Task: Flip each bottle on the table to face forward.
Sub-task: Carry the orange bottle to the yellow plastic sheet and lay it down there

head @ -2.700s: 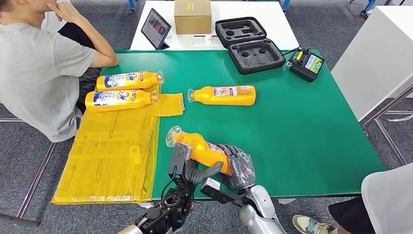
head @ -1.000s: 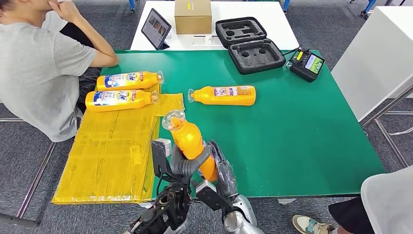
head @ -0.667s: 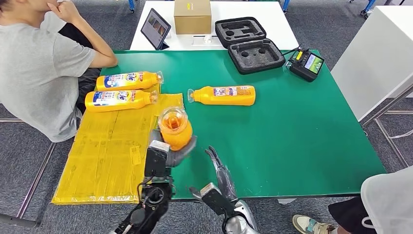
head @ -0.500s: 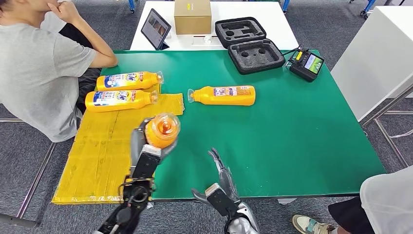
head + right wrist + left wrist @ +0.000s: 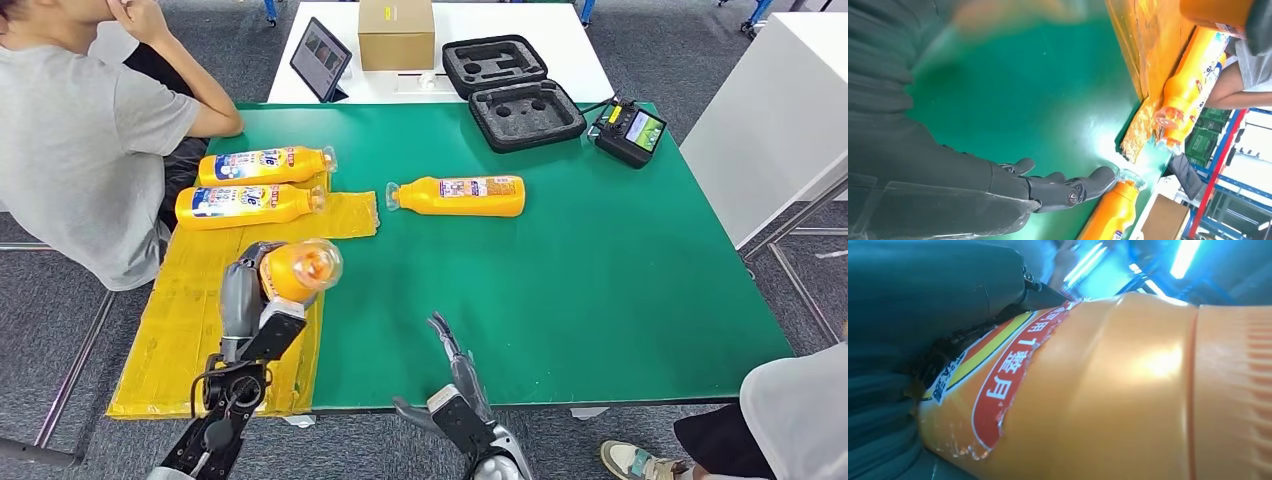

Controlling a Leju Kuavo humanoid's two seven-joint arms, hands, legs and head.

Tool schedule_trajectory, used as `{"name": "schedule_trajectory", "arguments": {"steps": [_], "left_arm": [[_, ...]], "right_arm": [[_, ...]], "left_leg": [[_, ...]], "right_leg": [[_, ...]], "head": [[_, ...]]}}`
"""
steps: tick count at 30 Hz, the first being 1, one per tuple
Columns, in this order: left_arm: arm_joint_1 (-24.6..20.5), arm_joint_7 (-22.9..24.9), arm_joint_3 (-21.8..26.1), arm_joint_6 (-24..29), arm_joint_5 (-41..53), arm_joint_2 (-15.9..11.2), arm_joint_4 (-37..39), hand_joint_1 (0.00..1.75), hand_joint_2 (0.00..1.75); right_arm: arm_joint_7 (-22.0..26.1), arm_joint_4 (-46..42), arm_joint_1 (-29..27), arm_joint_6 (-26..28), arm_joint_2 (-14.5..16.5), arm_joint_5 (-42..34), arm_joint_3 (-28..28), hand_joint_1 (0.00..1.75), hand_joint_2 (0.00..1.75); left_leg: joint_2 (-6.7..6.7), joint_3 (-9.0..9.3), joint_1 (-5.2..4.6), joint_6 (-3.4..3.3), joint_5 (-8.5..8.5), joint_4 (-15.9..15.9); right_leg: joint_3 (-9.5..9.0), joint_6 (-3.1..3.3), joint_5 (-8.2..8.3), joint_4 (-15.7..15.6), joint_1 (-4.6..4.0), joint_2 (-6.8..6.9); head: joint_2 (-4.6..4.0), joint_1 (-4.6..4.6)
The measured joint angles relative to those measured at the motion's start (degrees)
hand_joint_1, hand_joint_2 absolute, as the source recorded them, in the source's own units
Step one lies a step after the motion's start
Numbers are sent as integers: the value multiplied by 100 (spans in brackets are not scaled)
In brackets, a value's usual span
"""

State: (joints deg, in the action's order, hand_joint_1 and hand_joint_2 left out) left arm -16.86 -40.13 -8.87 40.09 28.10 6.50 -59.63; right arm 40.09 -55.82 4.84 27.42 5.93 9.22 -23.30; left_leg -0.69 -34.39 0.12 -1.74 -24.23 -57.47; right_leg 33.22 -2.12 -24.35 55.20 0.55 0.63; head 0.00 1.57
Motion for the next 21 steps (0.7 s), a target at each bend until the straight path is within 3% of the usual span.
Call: {"name": "schedule_trajectory", "arguments": {"steps": [13, 21], "left_arm": [[-209, 93, 1853, 2, 4127, 74, 547, 166, 175], [-236, 919, 2219, 4, 5364, 185, 662, 173, 175]], "right_arm": [[0, -1129, -293, 15, -204, -372, -11, 0, 175], [0, -1314, -306, -76, -274, -439, -19, 0, 175]], "left_leg": [[-3, 1, 1, 1, 1, 0], [-2, 0, 0, 1, 0, 0]], "right_leg": [[3, 0, 0, 1, -1, -2], [3, 0, 0, 0, 1, -2]], "head": [[0, -1], [0, 1]]}}
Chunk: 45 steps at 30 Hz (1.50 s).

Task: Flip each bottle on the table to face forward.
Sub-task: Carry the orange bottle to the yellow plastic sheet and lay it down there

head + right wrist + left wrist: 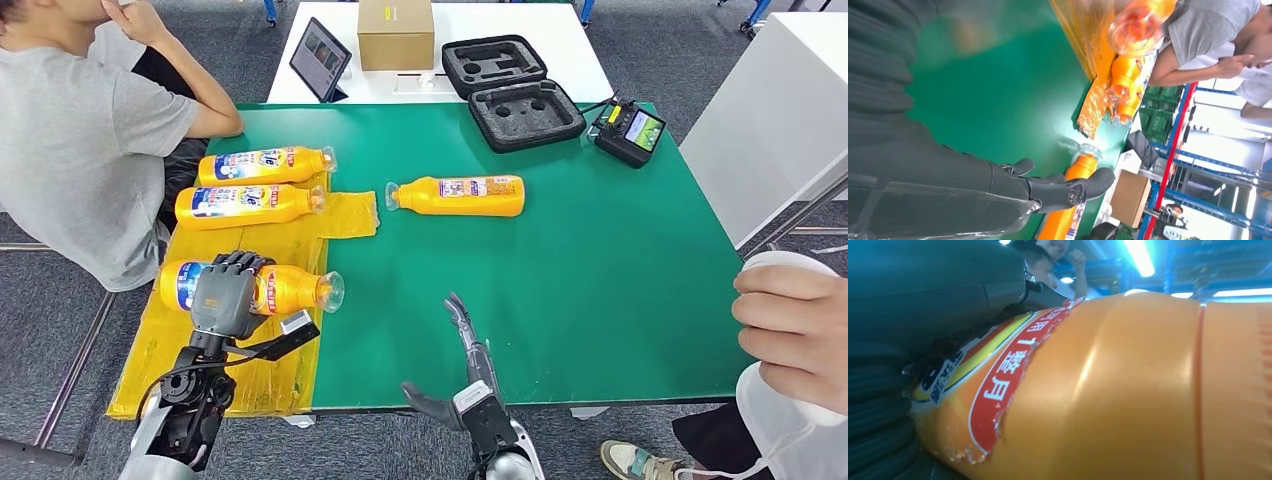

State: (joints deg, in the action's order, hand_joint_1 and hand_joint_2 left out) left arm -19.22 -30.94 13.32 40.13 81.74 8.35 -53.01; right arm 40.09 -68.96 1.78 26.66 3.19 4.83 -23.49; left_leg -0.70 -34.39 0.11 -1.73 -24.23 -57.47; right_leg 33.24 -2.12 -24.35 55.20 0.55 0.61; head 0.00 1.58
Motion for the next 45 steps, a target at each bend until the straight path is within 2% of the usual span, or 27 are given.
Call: {"name": "schedule_trajectory", "arguments": {"steps": [8, 9, 11, 13, 16, 18, 21, 22, 25, 26, 32, 38, 42, 45], "left_arm": [[-10, 155, 1, -1, 104, 0, 118, 172, 175], [-16, 230, -10, -1, 130, 0, 156, 171, 175], [-129, 675, -190, 0, 247, -23, 460, 167, 175], [-278, 1105, -422, 0, 336, -55, 812, 161, 175], [-369, 1256, -596, 0, 332, -79, 1037, 149, 175], [-407, 1357, -705, 0, 318, -102, 1167, 134, 175], [-473, 1494, -858, 0, 258, -135, 1374, 126, 175], [-509, 1520, -900, 1, 234, -144, 1454, 113, 175], [-612, 1550, -987, 9, 197, -164, 1650, 36, 175], [-639, 1556, -1008, 12, 187, -169, 1700, 21, 175], [-867, 1567, -1108, 19, 20, -179, 2129, 11, 175], [-1064, 1584, -1178, 37, -31, -175, 2453, 22, 175], [-1160, 1620, -1213, 37, -61, -169, 2618, 16, 175], [-1199, 1627, -1243, 38, -94, -168, 2685, 19, 175]], "right_arm": [[0, 0, 0, -24, -3, 7, -8, 0, 175], [0, 1, 2, -26, -4, 4, -9, 0, 175], [0, 27, 71, -34, -3, -33, -15, 0, 175], [0, 72, 162, -56, -2, -69, -21, 0, 175], [0, 120, 191, -100, -2, -69, -21, 0, 175], [0, 136, 188, -120, -2, -67, -21, 0, 175], [0, 147, 187, -132, -2, -56, -21, 0, 175], [0, 152, 187, -133, -1, -47, -21, 0, 175], [0, 164, 187, -136, 1, -18, -21, 0, 175], [0, 167, 188, -136, 1, -12, -21, 0, 175], [0, 207, 198, -148, 21, -8, -21, 0, 175], [0, 278, 254, -172, 50, -7, -19, 0, 175], [0, 331, 312, -189, 74, 4, -10, 0, 175], [0, 352, 323, -189, 81, 14, 8, 0, 175]], "left_leg": [[0, 0, 1, 0, 0, 0], [0, 0, 1, 0, 0, 0], [1, 0, 1, 0, 0, 0], [2, -1, 1, 0, 1, 0], [2, -1, 0, 0, 1, 0], [2, -1, 0, 0, 1, -1], [2, -1, 1, 0, 1, -1], [2, -2, 1, 0, 1, 0], [3, -1, 1, 0, 1, 0], [3, -1, 1, 0, 1, 0], [5, 2, 1, 0, 3, 0], [6, 4, 1, 0, 4, 0], [6, 5, 1, 1, 5, 0], [6, 5, 1, 2, 6, 0]], "right_leg": [[0, 0, 0, 0, -1, 0], [0, 0, 0, 0, -2, 0], [-1, 0, 0, 0, -1, 1], [-1, 0, 0, 0, 0, 1], [-1, 0, 0, 0, 0, 1], [-1, 0, 0, 0, 0, 1], [0, 0, 0, 0, -1, 1], [0, 0, 0, 0, -1, 2], [-1, 0, 0, 0, -1, 2], [-1, 0, 0, 0, -1, 2], [-6, 0, 1, 0, -1, 3], [-8, 0, 1, 0, 0, 4], [-8, 0, 1, 0, -1, 4], [-8, 0, 1, 0, -1, 4]], "head": [[0, -1], [0, -1], [0, -2], [0, -2], [0, -2], [0, -1], [0, -1], [0, -1], [0, -1], [0, -1], [0, -1], [0, -1], [0, 0], [0, 1]]}}
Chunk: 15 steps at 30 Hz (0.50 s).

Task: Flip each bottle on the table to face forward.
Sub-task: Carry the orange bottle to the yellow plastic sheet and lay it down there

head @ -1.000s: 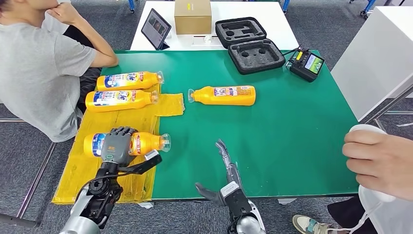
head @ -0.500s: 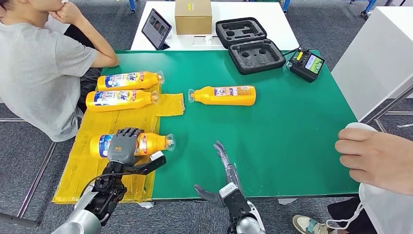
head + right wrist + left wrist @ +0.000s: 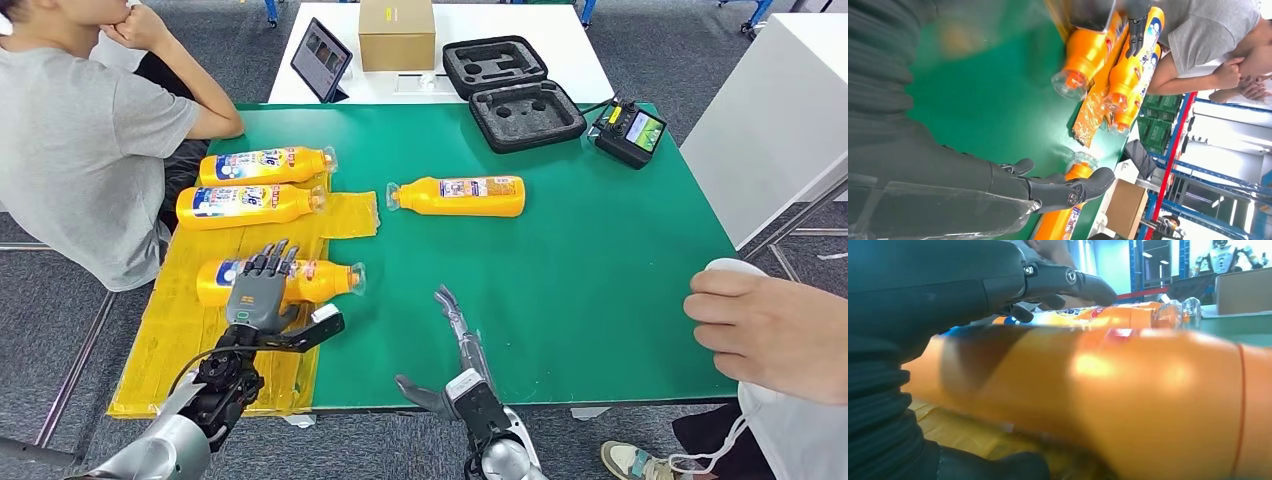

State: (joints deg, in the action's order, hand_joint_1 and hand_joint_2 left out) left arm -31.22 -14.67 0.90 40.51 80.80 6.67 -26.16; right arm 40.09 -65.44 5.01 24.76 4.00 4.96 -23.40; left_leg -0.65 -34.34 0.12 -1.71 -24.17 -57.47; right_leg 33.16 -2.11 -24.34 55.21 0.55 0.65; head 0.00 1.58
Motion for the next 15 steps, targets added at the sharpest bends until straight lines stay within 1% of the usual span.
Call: {"name": "schedule_trajectory", "arguments": {"steps": [11, 15], "left_arm": [[-39, 4, -46, 6, -24, 0, 107, 18, 175], [-43, 4, -48, 7, -32, 0, 117, 14, 175]], "right_arm": [[0, 2, -23, 41, -1, 18, 13, 0, 175], [0, 3, -28, 42, -1, 22, 26, 0, 175]], "left_leg": [[0, 0, 0, 0, 0, 0], [0, 0, 0, 0, 0, 0]], "right_leg": [[0, 0, 0, 0, 0, 0], [-1, 0, 0, 0, 0, 0]], "head": [[0, -1], [0, -1]]}}
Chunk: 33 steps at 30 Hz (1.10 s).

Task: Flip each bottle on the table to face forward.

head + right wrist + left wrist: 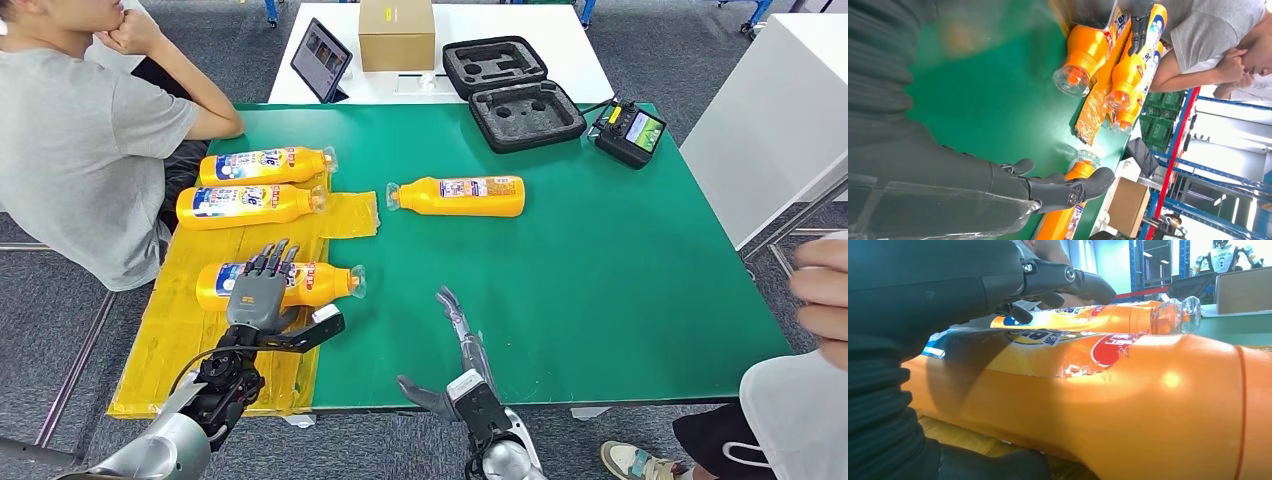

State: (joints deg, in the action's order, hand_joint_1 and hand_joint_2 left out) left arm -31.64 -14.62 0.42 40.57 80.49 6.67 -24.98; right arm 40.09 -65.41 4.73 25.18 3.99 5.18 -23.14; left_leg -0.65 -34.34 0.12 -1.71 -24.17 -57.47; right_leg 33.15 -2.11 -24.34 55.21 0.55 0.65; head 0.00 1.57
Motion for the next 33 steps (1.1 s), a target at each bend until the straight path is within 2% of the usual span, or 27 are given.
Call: {"name": "schedule_trajectory", "arguments": {"steps": [5, 13, 18, 33], "left_arm": [[5, -82, -15, 3, -92, 2, -8, 0, 175], [55, -700, -141, -67, -535, 114, -81, 0, 175], [292, -977, -336, -246, -1050, 146, -395, 0, 175], [931, -1107, -1132, -295, -1546, 102, -1372, 0, 175]], "right_arm": [[0, 15, -4, 0, 4, 59, 39, 0, 175], [0, 45, -7, 0, 44, 98, 137, 0, 175], [0, 45, -63, -9, 49, 106, 208, 0, 175], [0, 39, -191, 45, 44, 95, 242, 0, 175]], "left_leg": [[0, 0, 0, 0, 0, 0], [2, 0, -1, 0, 0, 0], [1, -2, -1, 0, -1, 0], [1, -3, -1, 0, -1, 0]], "right_leg": [[0, 0, 0, 0, 0, 0], [-1, 0, 0, 0, 1, 0], [1, 0, 0, 0, 1, 0], [2, 0, 0, 0, 1, 0]], "head": [[0, 0], [0, 0], [0, 1], [0, 1]]}}
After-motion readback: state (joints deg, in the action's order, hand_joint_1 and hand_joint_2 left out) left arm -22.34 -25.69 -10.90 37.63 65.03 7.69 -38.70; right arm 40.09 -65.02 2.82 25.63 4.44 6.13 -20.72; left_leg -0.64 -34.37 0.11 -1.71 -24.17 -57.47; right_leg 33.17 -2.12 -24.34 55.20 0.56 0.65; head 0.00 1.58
